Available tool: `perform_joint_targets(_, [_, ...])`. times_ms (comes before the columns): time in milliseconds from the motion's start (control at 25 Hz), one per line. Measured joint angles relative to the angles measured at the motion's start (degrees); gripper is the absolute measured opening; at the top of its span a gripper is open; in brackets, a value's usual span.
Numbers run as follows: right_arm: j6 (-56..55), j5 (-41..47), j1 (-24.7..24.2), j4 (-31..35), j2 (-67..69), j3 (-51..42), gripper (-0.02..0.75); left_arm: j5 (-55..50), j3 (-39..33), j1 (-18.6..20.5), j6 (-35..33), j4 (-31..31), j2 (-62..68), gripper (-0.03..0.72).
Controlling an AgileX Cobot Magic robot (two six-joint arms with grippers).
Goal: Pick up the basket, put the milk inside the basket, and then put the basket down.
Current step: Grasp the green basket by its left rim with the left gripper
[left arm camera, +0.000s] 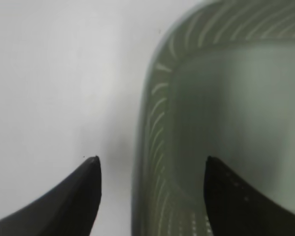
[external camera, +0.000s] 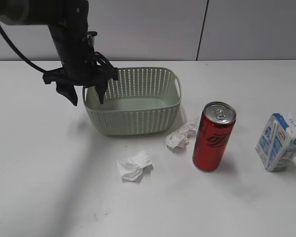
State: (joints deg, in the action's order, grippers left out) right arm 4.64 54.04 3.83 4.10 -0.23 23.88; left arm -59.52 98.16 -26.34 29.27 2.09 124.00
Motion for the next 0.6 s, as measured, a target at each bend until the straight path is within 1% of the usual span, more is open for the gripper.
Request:
perform_joint_targets(240, [-0.1,0.0,0.0,0.0,0.0,0.0,0.571,2.7,0.4,0.0,1.0,0.0,3.2,0.496])
perform_joint_targets(320, [-0.1,0.0,0.0,0.0,0.0,0.0,0.571,3.2,0.4,0.0,1.8,0.3,3.6,0.480])
perform_joint_targets(440, [-0.1,0.0,0.0,0.0,0.0,0.0,0.571,4.9,0.4,0.1,2.5,0.4,3.7,0.415])
perform_joint_targets(520, [-0.1,0.0,0.0,0.0,0.0,0.0,0.571,5.5,0.4,0.4,2.7,-0.1,3.7,0.340])
perform_joint_targets(600, [-0.1,0.0,0.0,0.0,0.0,0.0,0.571,5.7,0.4,0.7,2.8,-1.0,3.7,0.245])
